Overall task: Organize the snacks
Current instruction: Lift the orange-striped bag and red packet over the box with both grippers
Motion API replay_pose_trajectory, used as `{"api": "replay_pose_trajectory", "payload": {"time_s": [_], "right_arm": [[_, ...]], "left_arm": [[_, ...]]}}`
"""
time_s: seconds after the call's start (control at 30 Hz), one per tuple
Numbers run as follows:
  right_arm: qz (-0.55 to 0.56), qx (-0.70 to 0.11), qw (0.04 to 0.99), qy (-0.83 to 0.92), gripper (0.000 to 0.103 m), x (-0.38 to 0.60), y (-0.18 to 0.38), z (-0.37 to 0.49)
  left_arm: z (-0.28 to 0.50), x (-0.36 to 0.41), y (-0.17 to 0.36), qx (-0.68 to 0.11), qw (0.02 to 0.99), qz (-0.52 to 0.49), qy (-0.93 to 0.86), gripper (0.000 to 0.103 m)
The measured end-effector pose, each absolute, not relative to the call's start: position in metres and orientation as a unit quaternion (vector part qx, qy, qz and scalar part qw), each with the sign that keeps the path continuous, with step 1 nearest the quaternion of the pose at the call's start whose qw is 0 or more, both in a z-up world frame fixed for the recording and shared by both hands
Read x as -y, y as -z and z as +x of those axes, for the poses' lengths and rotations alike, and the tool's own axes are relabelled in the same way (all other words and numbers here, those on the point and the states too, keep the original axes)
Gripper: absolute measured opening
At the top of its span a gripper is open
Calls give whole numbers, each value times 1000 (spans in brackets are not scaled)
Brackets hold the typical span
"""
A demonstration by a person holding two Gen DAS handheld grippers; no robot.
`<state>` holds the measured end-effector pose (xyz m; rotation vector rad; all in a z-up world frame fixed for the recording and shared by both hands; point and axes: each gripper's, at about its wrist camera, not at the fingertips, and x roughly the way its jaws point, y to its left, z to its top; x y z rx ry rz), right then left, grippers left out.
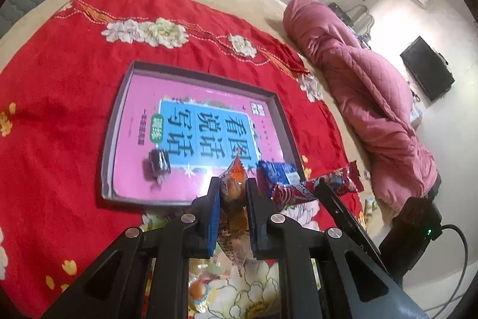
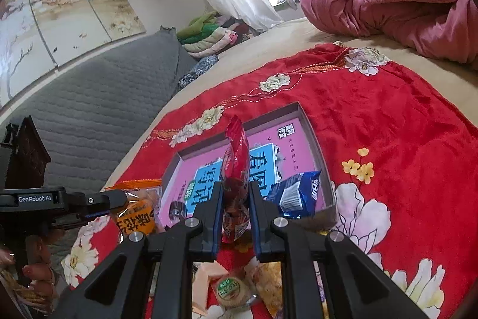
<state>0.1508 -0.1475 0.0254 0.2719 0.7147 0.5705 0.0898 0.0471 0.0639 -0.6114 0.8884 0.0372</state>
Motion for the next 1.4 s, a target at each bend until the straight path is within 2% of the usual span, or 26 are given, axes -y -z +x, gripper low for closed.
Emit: {"api": "replay_pose_trajectory", "payload": {"time_s": [0.63,1.4], "right_arm": [[126,-327,896,-272,16,132,-30,167],[149,-347,888,-265,16,136,-11,188]], "left_arm": [[128,-69,-64,-416,854,-310,-29,16],[149,-76,-41,-426,843,-325,-38,16]]}}
